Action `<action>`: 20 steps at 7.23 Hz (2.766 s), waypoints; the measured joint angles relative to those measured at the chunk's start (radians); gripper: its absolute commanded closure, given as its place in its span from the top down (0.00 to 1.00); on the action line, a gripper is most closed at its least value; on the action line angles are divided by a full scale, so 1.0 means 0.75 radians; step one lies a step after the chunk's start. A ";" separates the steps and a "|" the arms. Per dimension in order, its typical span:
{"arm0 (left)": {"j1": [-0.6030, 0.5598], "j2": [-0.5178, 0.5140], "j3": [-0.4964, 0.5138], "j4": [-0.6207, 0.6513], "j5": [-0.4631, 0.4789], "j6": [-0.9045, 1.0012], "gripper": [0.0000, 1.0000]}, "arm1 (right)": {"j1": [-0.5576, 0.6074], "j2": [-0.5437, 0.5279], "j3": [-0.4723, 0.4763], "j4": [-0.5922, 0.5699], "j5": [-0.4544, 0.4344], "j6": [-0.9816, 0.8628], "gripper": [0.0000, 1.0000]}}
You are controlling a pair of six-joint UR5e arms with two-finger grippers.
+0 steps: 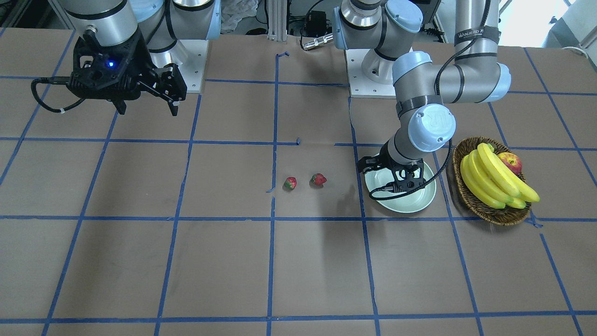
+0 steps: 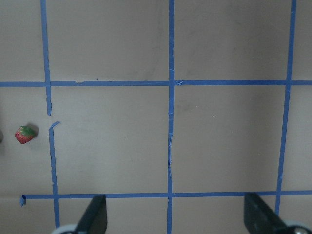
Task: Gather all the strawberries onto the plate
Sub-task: 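Place the strawberry on the plate and open the left gripper, then move the left gripper to the next strawberry and grasp it, then lower the strawberry onto the plate and open the left gripper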
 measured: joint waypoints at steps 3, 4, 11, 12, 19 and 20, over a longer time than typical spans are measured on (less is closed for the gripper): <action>-0.209 -0.070 -0.044 0.288 -0.107 -0.595 0.86 | 0.000 0.000 -0.001 0.001 0.000 0.000 1.00; -0.242 -0.104 -0.064 0.381 -0.123 -0.700 0.67 | 0.000 0.000 -0.001 0.001 0.001 0.000 1.00; -0.238 -0.112 -0.016 0.411 -0.030 -0.483 0.00 | 0.000 0.000 0.000 0.001 0.000 0.000 1.00; -0.179 -0.089 -0.012 0.339 0.027 -0.352 0.00 | 0.000 0.001 0.000 0.000 0.000 0.000 1.00; 0.018 0.008 -0.076 0.118 0.085 -0.022 0.98 | -0.001 0.002 0.000 0.001 0.002 0.000 1.00; -0.050 0.004 -0.051 0.128 0.060 -0.112 0.95 | -0.001 0.002 0.000 0.001 0.002 0.000 1.00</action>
